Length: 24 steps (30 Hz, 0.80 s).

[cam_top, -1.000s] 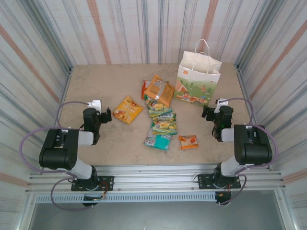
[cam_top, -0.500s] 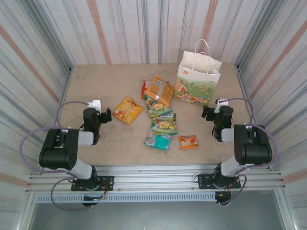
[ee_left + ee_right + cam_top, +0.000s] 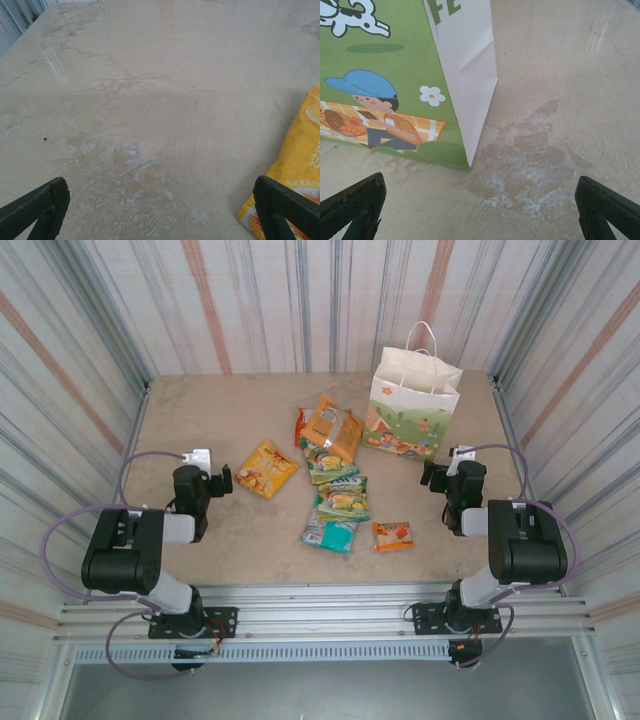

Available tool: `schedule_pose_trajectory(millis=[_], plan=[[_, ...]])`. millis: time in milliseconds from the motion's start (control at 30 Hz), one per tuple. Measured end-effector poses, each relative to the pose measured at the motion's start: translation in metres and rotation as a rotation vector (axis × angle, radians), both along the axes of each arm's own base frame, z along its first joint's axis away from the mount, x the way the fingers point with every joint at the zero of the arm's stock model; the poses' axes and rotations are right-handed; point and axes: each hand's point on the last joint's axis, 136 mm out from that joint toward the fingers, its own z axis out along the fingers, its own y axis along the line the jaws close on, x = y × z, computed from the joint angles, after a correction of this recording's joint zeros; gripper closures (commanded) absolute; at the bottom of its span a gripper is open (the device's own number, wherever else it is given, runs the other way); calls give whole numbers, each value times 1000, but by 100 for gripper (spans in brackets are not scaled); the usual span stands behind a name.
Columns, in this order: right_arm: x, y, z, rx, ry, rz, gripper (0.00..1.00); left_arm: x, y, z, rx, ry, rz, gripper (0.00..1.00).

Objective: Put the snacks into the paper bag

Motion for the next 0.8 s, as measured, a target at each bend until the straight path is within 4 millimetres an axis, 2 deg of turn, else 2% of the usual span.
schedule_pose_trajectory(millis=[367,500,600,700,800], plan=[[0,1,1,6,-2,9,1,-1,0,1,1,5,0,2],[-5,-2,14,12,-7,7,1,-2,-3,19,21,1,4,4],[-9,-2,46,19,-14,15,1,0,-15,60,24,-24,-19,8],[-15,3,99,27,-60,40,1,4,-29,120,-12,-66,-45,13],[-32,11,148,46,-109,88,1,2,-44,181,-62,-102,-79,18]])
